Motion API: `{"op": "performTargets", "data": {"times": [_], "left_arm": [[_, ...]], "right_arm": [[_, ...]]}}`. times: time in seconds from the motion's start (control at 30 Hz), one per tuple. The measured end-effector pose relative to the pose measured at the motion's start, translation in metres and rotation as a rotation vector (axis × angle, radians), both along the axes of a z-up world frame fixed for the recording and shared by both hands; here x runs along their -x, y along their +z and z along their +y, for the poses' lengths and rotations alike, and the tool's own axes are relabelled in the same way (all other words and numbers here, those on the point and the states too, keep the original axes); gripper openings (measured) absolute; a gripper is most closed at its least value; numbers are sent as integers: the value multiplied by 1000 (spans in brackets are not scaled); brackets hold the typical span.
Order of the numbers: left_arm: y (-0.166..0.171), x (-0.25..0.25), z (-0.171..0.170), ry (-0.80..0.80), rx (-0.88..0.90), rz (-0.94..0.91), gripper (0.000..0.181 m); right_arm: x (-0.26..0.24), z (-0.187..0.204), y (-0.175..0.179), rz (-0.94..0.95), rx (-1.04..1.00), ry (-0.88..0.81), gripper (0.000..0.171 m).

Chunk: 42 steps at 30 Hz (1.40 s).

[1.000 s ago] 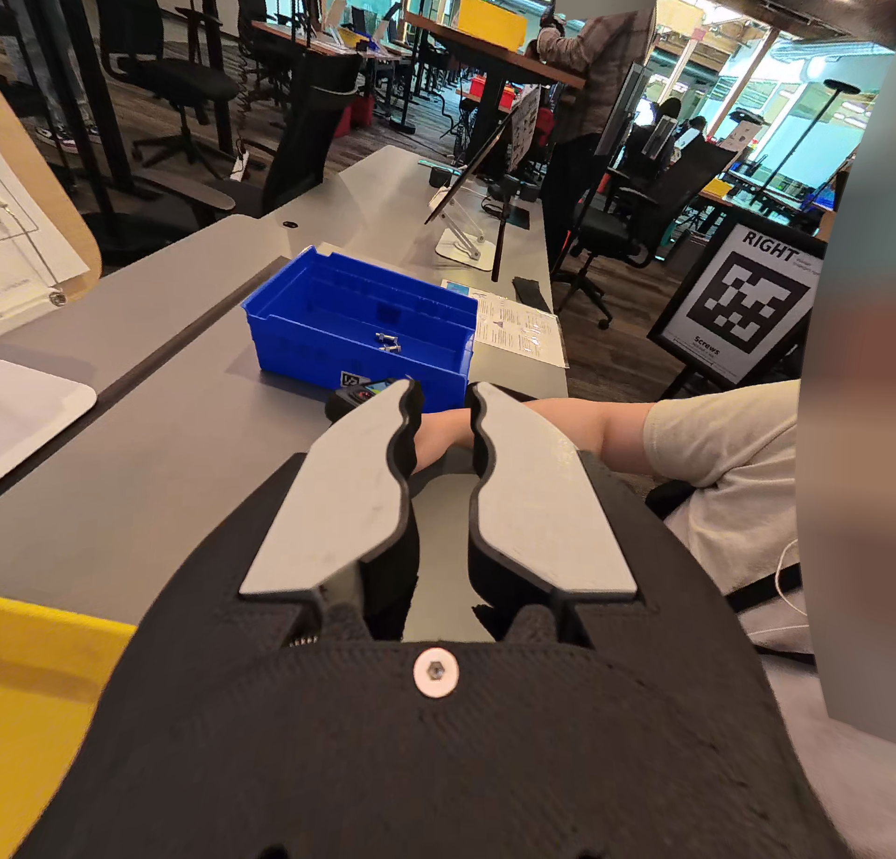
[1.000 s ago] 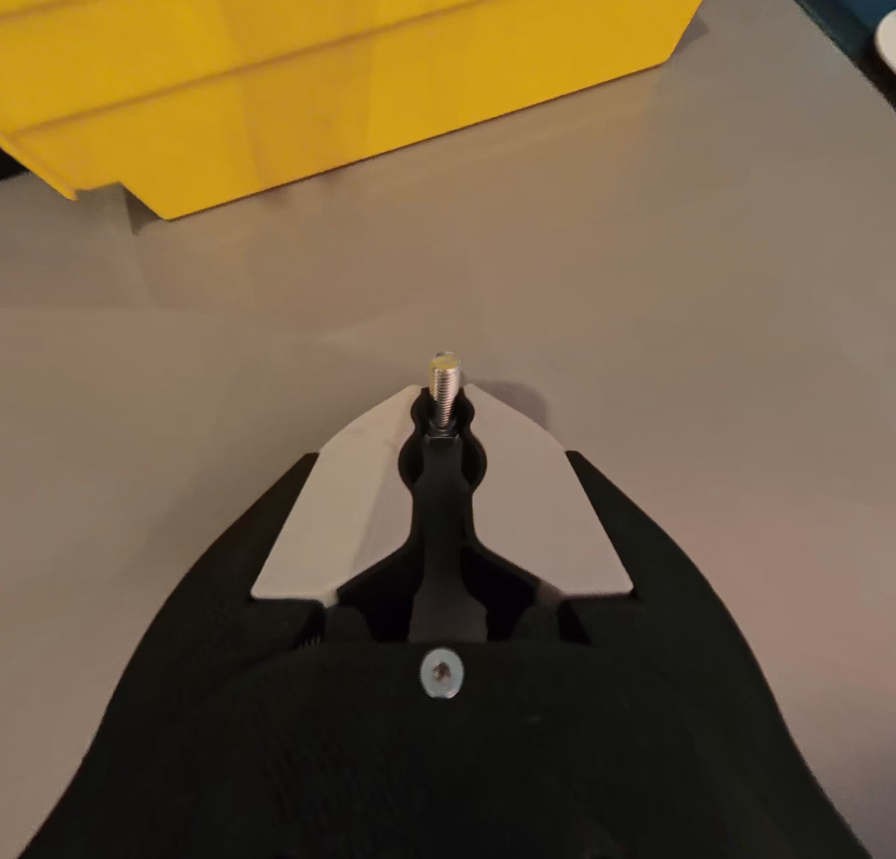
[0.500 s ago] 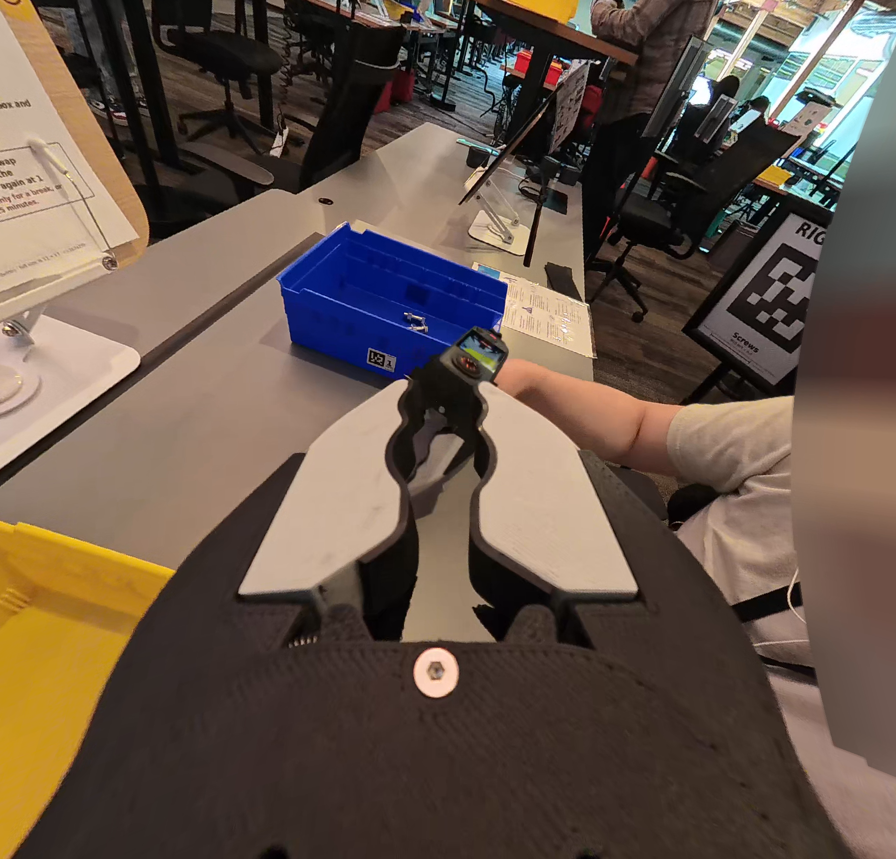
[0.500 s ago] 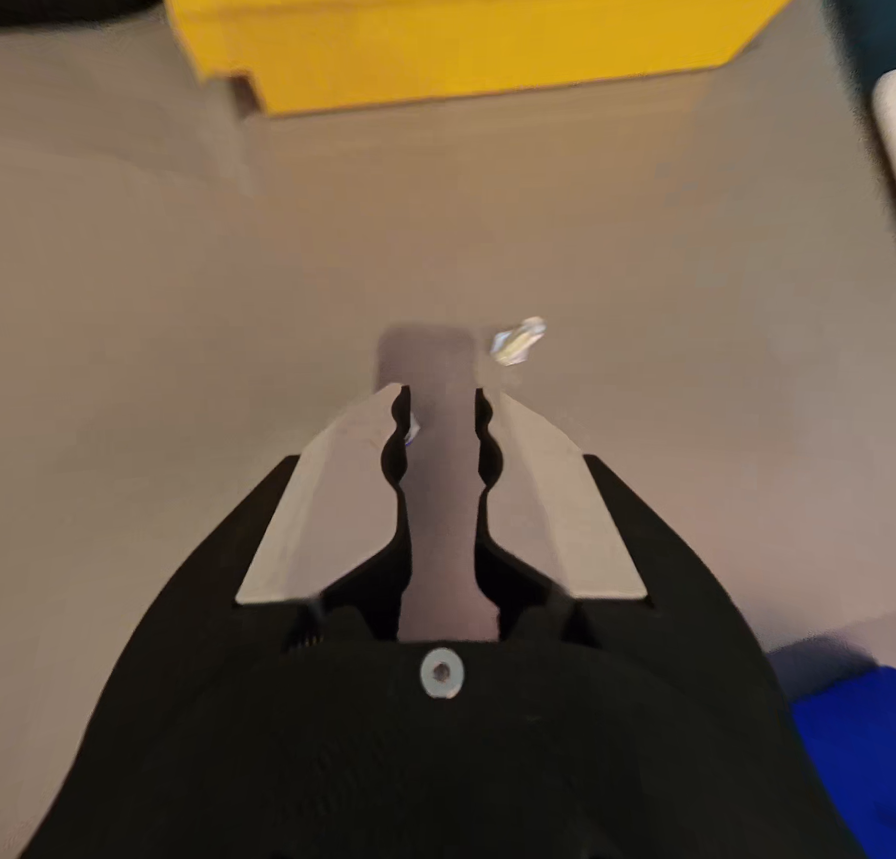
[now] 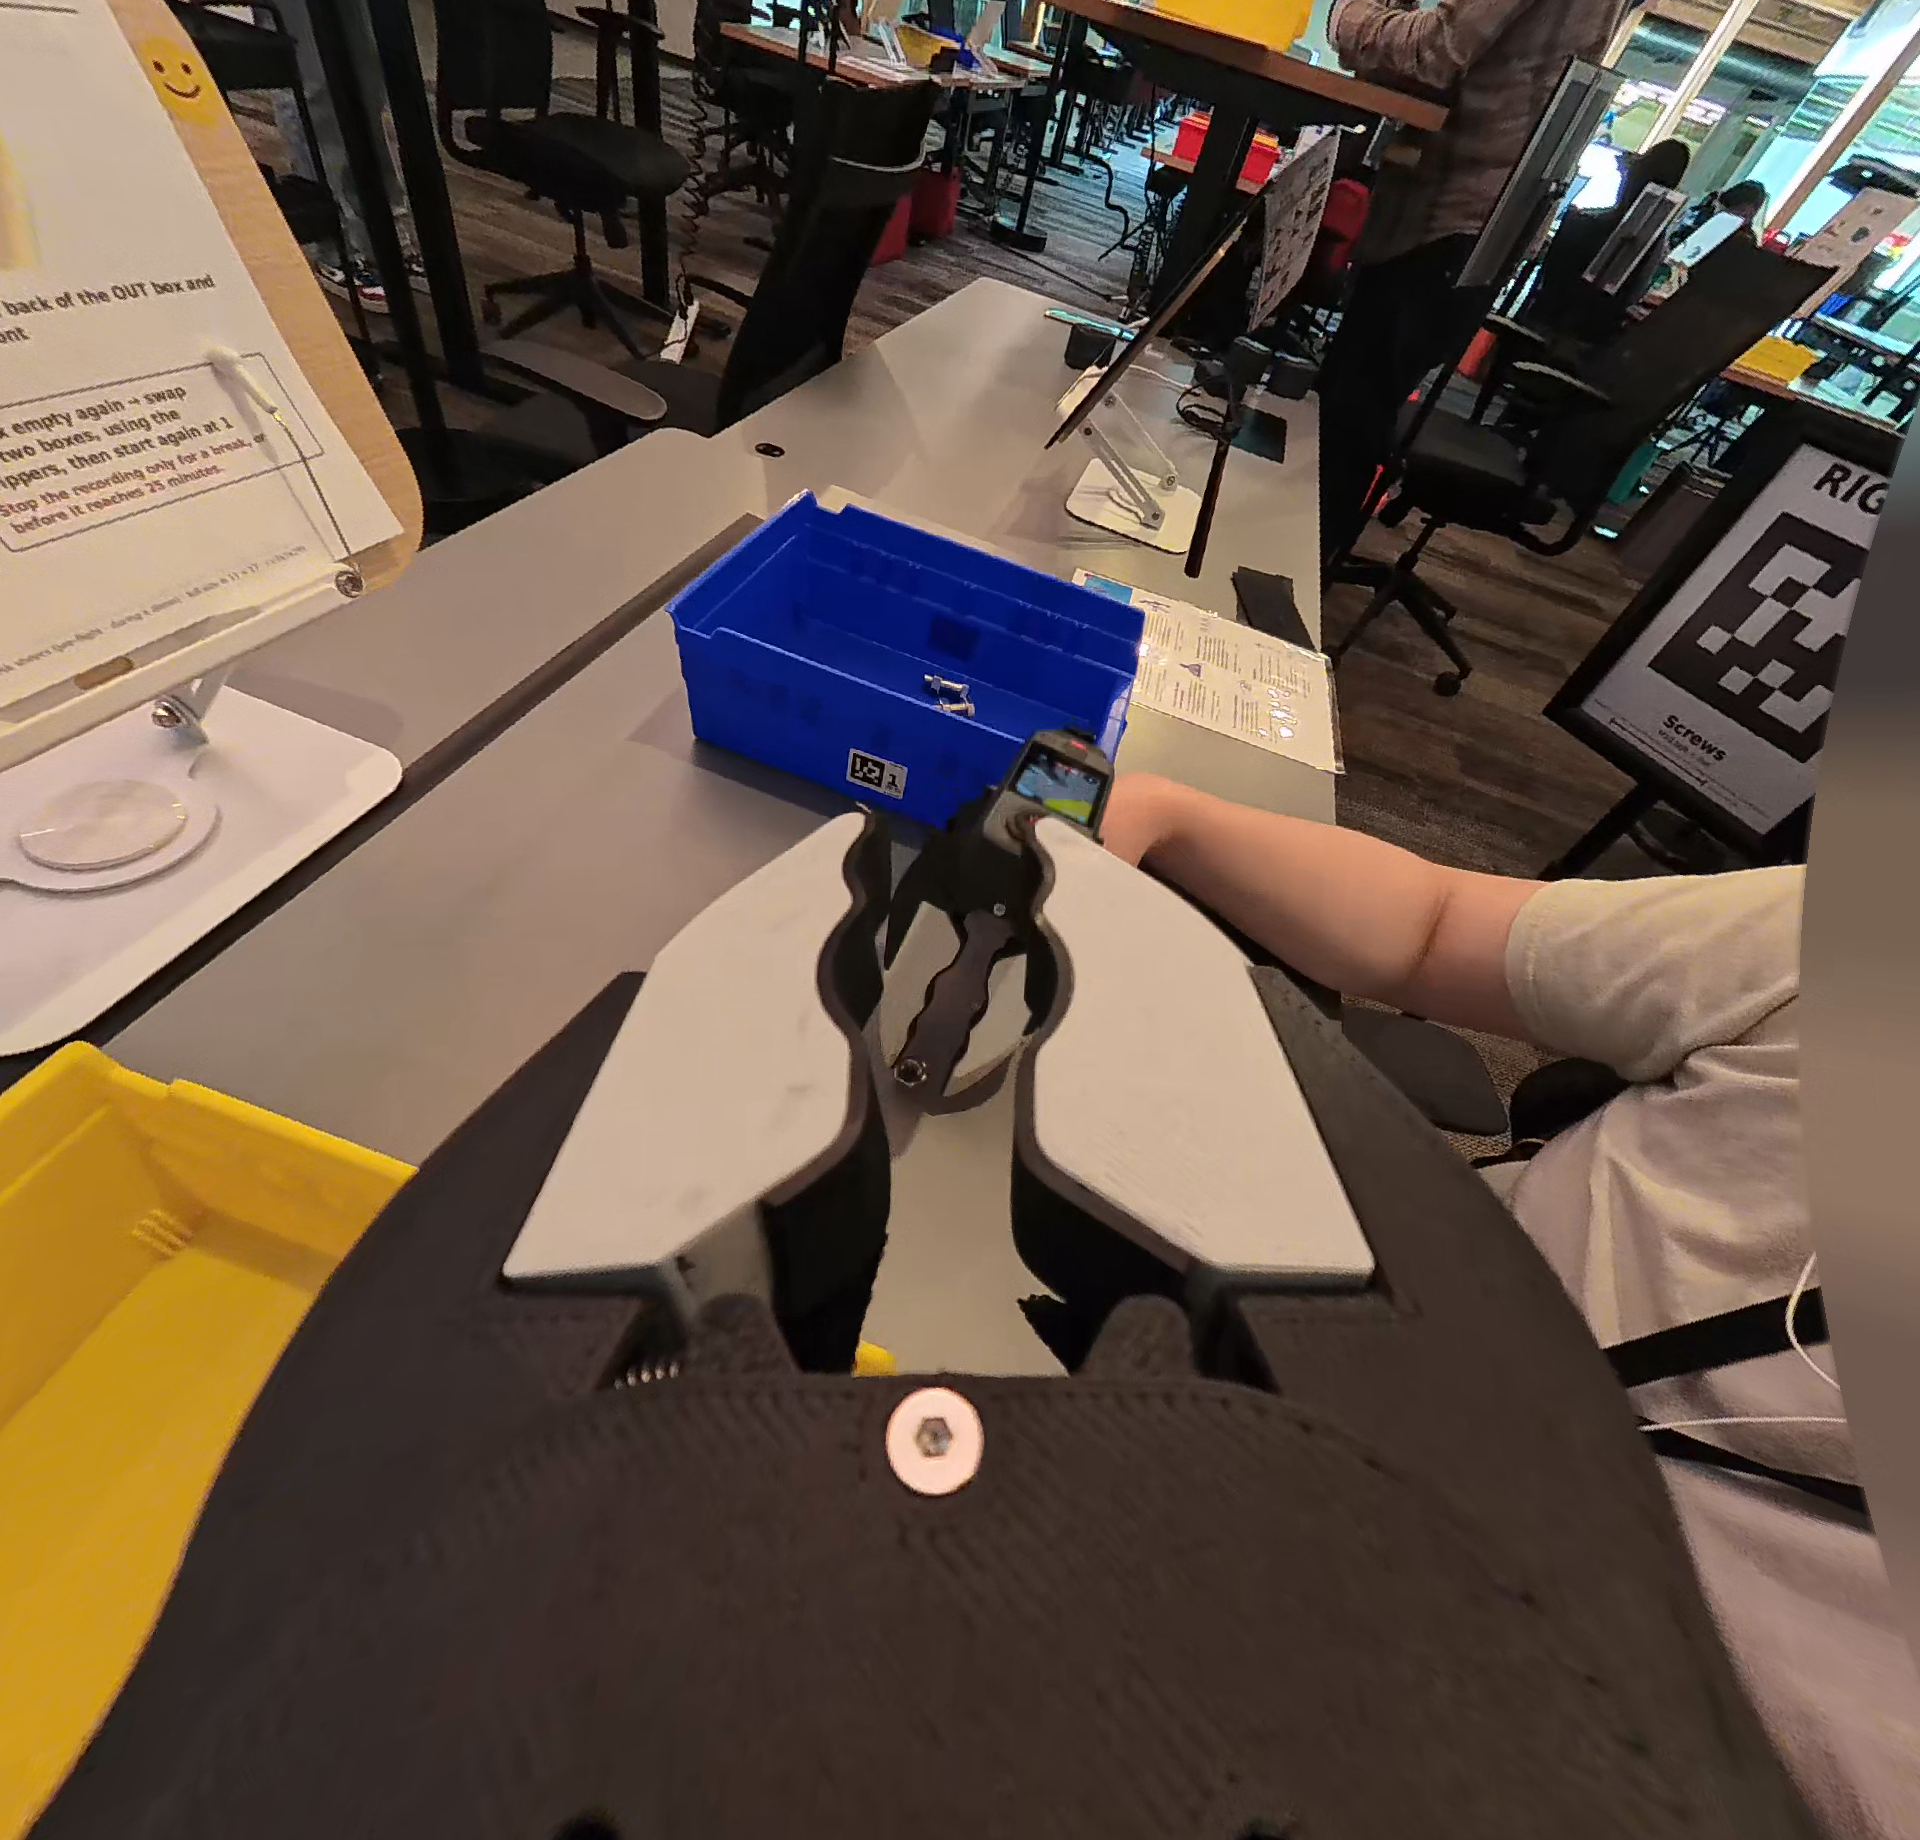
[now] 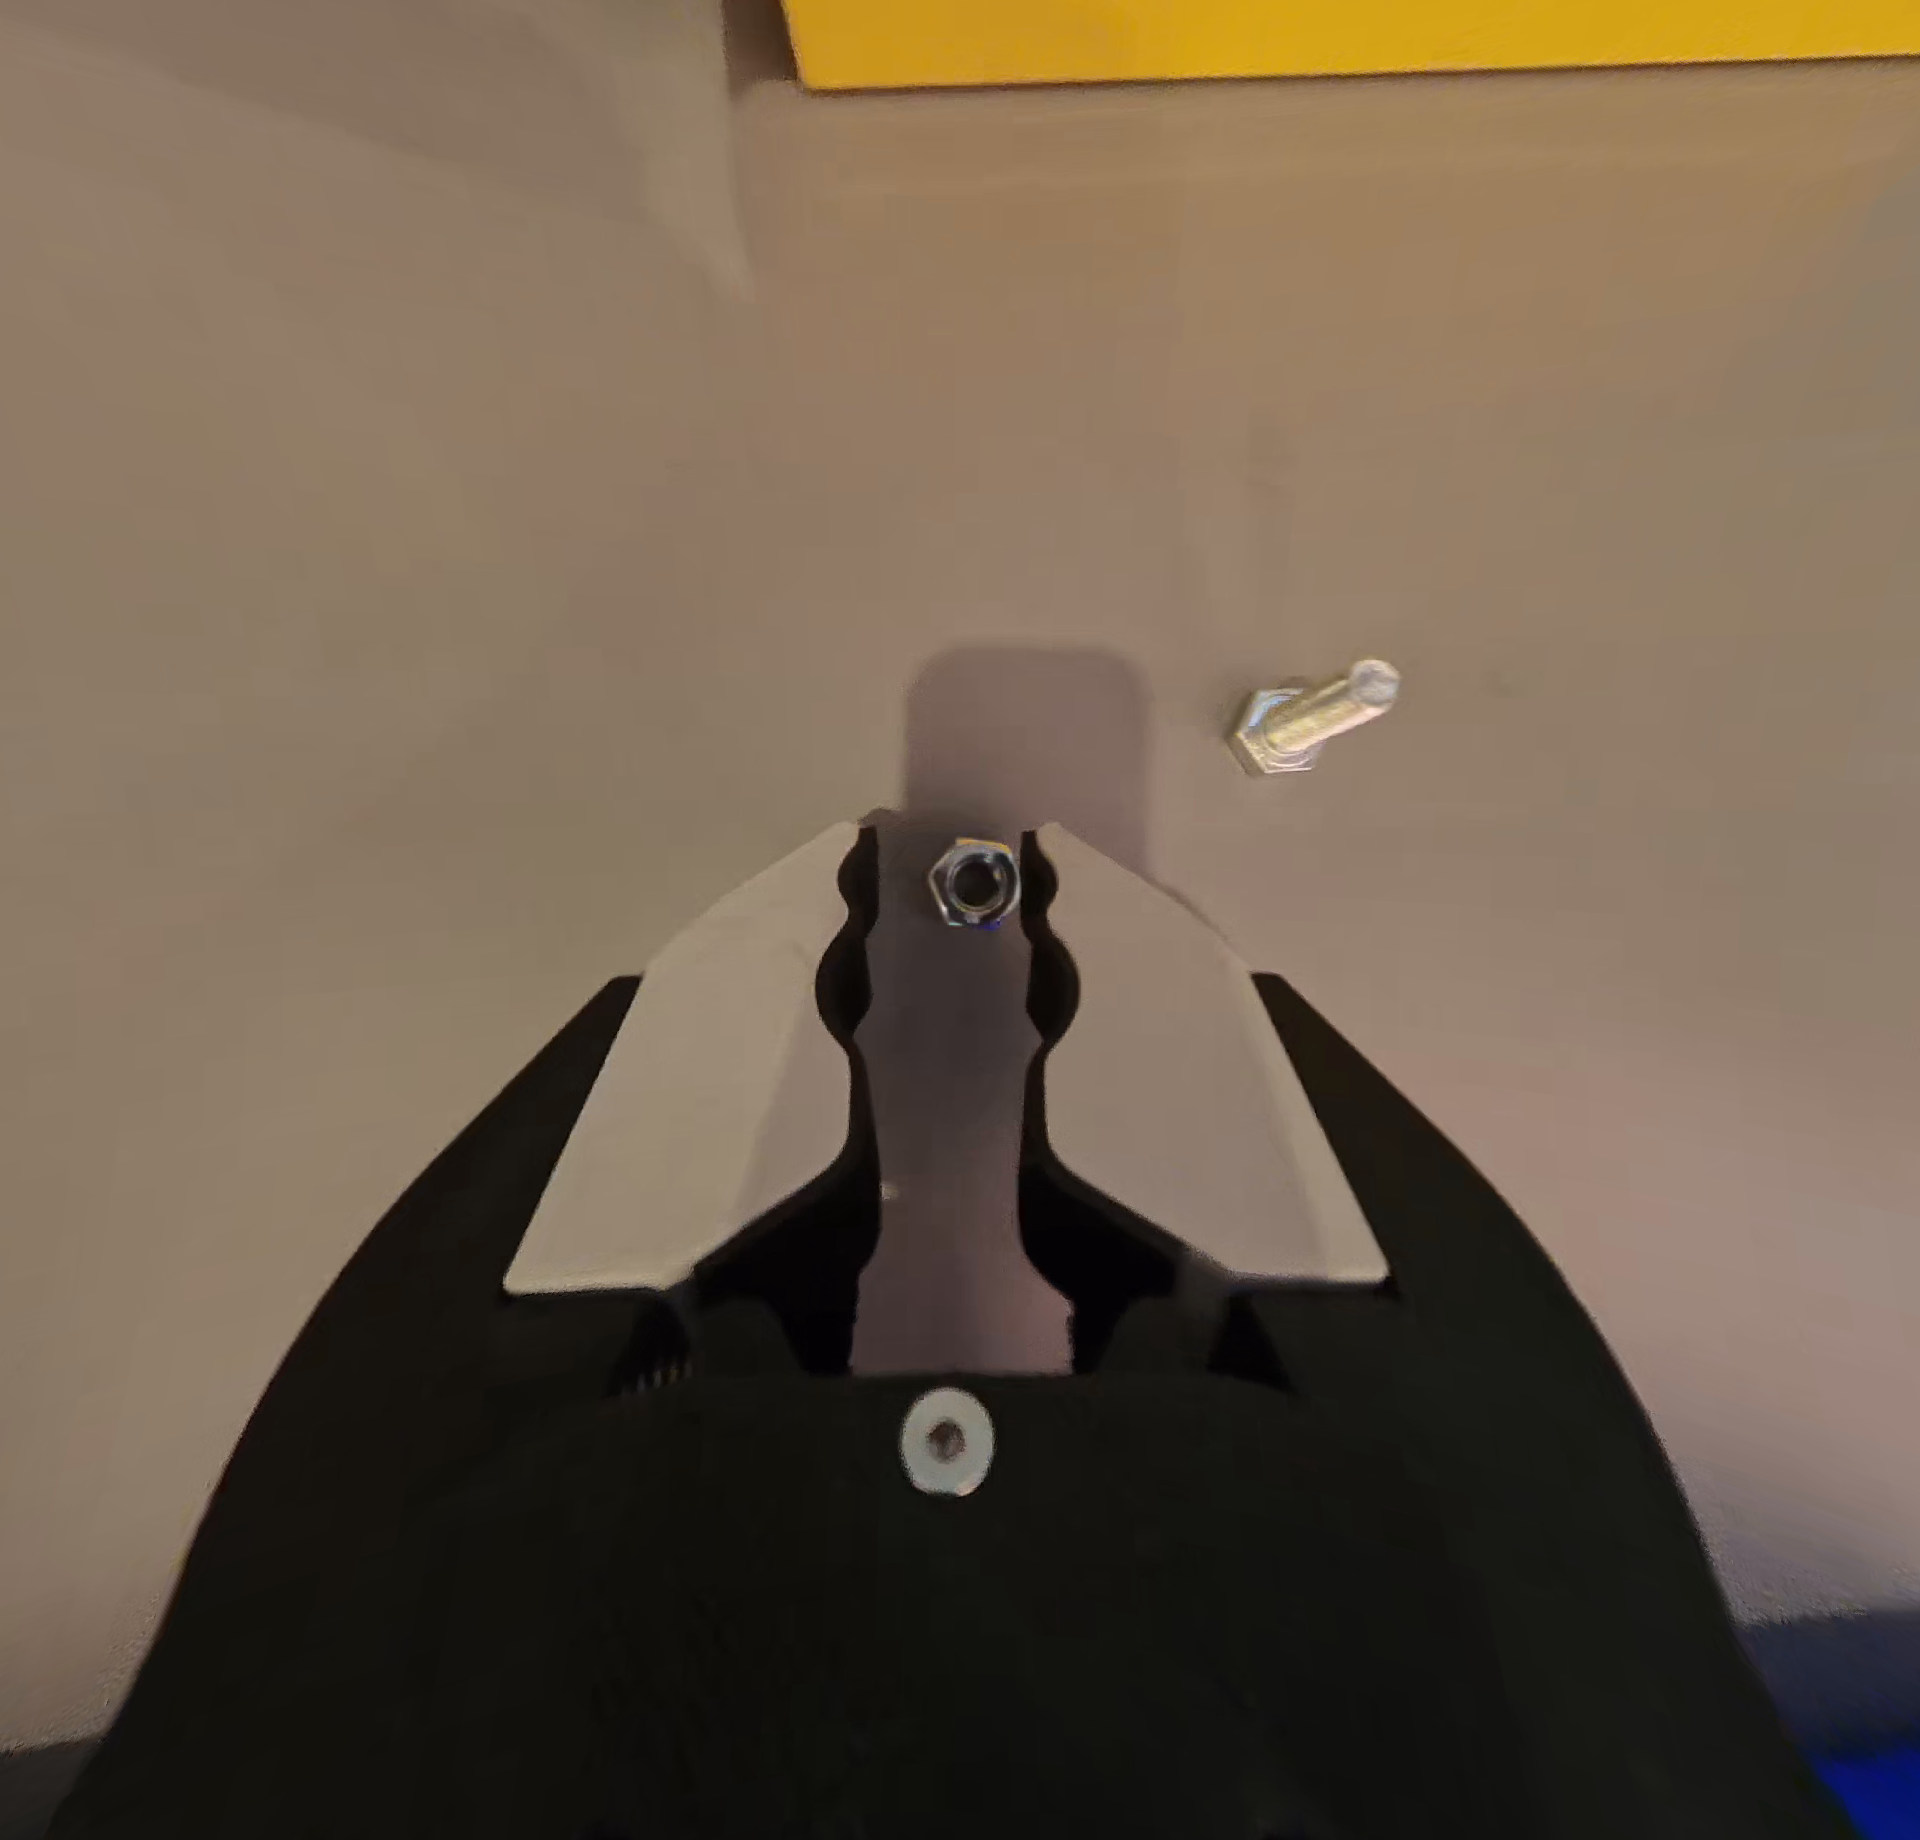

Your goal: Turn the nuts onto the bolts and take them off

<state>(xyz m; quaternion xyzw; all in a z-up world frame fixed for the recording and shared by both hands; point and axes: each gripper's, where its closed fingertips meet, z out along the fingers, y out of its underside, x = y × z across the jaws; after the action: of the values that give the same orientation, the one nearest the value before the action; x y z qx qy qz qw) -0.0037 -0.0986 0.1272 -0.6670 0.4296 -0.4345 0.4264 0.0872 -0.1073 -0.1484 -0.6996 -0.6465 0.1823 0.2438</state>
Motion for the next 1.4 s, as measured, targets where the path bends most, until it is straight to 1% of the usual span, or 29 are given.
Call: {"op": "performTargets", "data": {"times": [0.07, 0.2, 0.33, 0.4, 0.47, 0.5, 0.57, 0.6, 0.63, 0.67, 0.73, 0.77, 0.83, 0.9, 0.93, 1.0, 1.07, 1.1, 1.17, 1.23, 1.33, 1.4], "left_arm": [[0, 0, -1, -5, 4, 0, 23], [-4, -1, -2, -7, 5, 25, 24], [-5, -1, -1, -3, 4, 35, 25], [-6, -1, 0, 1, 8, 42, 25], [-8, -1, 2, 12, 12, 49, 25], [-8, -1, 2, 15, 13, 52, 25], [-10, -3, 3, 13, 17, 59, 25], [-12, -4, 2, 9, 19, 66, 25], [-13, -5, 3, 6, 18, 75, 26], [-15, -6, 3, 5, 11, 82, 26], [-10, -7, 8, 12, -57, 68, 23], [-4, -9, 12, 24, -112, 38, 23], [0, -16, 16, 33, -188, -26, 25], [-10, -30, 15, 5, -228, -38, 29], [-20, -40, 15, -23, -224, -7, 31], [-45, -61, 13, -85, -143, 65, 31], [-68, -82, 6, -169, -59, 114, 30], [-77, -92, 4, -196, -36, 130, 26], [-92, -106, 6, -199, -15, 152, 24], [-102, -115, 5, -212, -4, 159, 23], [-117, -120, -6, -297, 55, 198, 24], [-127, -122, -5, -300, 55, 242, 27]], "right_arm": [[-2, 0, -10, -69, -4, -11, 28], [1, 0, -7, -60, -14, -8, 27], [3, 10, -1, -43, -88, -34, 27], [6, 32, 10, -2, -202, -119, 27], [9, 55, 23, 80, -255, -246, 27], [12, 63, 28, 134, -244, -301, 27], [21, 68, 29, 209, -160, -329, 27], [23, 70, 25, 211, -126, -336, 27], [22, 72, 20, 184, -105, -346, 23], [20, 73, 15, 159, -92, -348, 12], [16, 76, 19, 149, -59, -381, 11], [13, 77, 28, 173, -45, -405, 11], [11, 73, 62, 333, -4, -437, 11], [2, 63, 98, 495, 64, -441, 11], [-5, 57, 114, 568, 89, -432, 11], [-19, 46, 139, 697, 137, -405, 11], [-29, 38, 156, 769, 175, -370, 11], [-32, 36, 161, 787, 178, -359, 11], [-33, 30, 167, 798, 167, -311, 11], [-31, 21, 169, 796, 167, -258, 11], [-29, 16, 169, 796, 181, -233, 11], [-26, 9, 171, 806, 202, -185, 11]]}}
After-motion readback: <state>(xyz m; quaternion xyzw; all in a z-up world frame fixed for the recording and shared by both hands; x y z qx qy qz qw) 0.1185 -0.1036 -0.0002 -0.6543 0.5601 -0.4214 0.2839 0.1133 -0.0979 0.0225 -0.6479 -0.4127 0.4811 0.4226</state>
